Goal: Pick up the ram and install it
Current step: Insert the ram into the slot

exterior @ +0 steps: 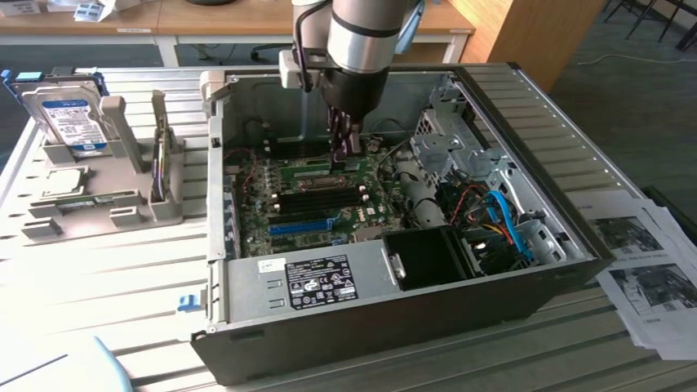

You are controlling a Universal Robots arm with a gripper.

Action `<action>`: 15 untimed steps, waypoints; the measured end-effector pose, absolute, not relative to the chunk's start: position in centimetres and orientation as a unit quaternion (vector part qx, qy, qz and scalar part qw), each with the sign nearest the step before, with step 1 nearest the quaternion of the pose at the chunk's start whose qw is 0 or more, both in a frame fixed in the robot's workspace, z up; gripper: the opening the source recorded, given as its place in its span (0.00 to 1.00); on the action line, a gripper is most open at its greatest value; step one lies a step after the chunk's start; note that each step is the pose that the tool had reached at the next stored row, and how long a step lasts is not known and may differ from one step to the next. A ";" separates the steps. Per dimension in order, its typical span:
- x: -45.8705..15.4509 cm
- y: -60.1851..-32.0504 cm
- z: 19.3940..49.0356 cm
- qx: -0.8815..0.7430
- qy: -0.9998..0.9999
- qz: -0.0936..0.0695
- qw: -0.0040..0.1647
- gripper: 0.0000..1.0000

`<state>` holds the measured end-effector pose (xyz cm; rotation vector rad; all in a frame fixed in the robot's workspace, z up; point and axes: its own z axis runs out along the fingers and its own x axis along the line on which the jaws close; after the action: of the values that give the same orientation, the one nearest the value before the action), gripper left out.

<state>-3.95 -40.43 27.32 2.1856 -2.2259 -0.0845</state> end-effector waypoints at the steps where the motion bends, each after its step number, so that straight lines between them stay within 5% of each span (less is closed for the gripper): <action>1: -4.0 -40.4 27.3 0.700 -0.713 -0.027 0.010 0.11; 15: -3.9 -40.4 27.0 0.700 -0.713 -0.027 0.010 0.11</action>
<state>-3.95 -40.43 26.97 2.1857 -2.2260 -0.0845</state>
